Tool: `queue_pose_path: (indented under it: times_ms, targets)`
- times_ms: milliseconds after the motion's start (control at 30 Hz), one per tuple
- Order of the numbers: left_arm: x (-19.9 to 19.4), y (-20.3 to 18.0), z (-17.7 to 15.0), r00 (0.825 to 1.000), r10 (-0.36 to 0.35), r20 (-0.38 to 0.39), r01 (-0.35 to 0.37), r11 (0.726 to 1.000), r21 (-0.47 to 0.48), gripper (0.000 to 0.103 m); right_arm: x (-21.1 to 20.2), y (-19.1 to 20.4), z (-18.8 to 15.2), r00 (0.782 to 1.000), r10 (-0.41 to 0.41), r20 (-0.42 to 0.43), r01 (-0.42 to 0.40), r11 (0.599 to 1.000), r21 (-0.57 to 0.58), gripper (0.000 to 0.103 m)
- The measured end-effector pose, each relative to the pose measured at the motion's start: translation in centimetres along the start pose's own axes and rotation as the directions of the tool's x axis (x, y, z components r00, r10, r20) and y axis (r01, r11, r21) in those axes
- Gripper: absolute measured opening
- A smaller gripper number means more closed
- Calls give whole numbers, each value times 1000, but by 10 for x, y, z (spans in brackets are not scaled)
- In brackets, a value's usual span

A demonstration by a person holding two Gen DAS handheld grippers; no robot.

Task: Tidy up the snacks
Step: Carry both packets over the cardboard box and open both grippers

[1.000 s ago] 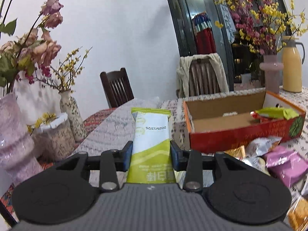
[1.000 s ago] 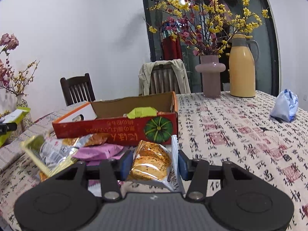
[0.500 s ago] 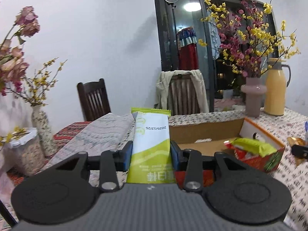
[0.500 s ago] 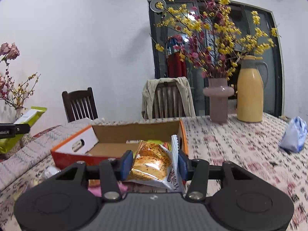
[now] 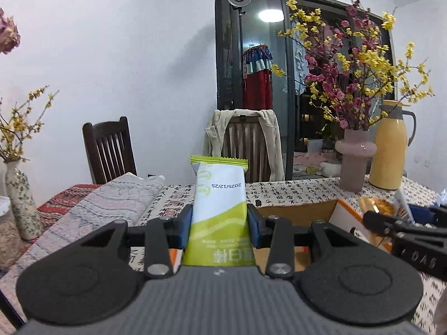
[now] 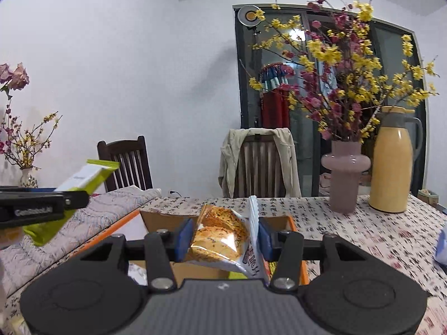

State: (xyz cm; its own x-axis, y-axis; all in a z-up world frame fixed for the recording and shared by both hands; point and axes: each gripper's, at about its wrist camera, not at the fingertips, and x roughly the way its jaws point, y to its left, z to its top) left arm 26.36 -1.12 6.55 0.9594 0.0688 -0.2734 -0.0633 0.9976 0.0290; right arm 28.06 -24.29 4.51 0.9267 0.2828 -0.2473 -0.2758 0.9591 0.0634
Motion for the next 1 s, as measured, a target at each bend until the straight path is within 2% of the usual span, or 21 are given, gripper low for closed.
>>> queue_pose_path:
  times_ms: [133, 233, 333, 500, 667, 733, 767, 800, 833, 867, 900, 1000]
  targets:
    - [23, 0, -1, 1000, 6, -22, -7, 999, -34, 40, 25, 4, 2, 1000, 1, -18, -1, 1000, -4, 48]
    - [39, 1, -13, 998, 5, -56, -7, 999, -32, 40, 42, 2, -5, 1000, 0, -25, 0, 1000, 12, 48]
    - [51, 2, -20, 995, 10, -96, -12, 1000, -27, 40, 54, 1, -15, 998, 2, -68, -2, 1000, 8, 48]
    - [53, 7, -24, 993, 25, -113, -30, 999, -44, 40, 61, 0, -23, 995, 8, -104, -7, 1000, 9, 48]
    - [48, 5, -25, 996, 20, -92, -25, 998, -53, 42, 60, 2, -25, 994, 12, -107, -11, 1000, 5, 51]
    - [45, 4, -25, 997, 26, -78, -30, 998, -54, 51, 60, 0, -24, 994, 10, -107, -9, 1000, 12, 53]
    - [43, 5, -24, 997, 30, -70, -34, 998, -56, 55, 60, -1, -24, 994, 9, -105, -7, 1000, 15, 61]
    - [42, 6, -24, 998, 35, -61, -38, 998, -59, 67, 59, -3, -24, 995, 12, -104, -9, 1000, 24, 75]
    - [40, 7, -24, 998, 43, -49, -46, 997, -66, 83, 57, -3, -23, 995, 10, -99, -7, 1000, 31, 84]
    - [37, 8, -23, 998, 52, -34, -55, 996, -76, 90, 55, -4, -23, 996, 1, -91, 2, 999, 34, 96]
    - [34, 9, -23, 998, 64, -15, -65, 994, -86, 101, 53, -5, -23, 997, -10, -80, 13, 999, 36, 103]
    - [27, 11, -22, 997, 80, 22, -77, 991, -109, 103, 49, -9, -22, 998, -20, -63, 24, 998, 57, 103]
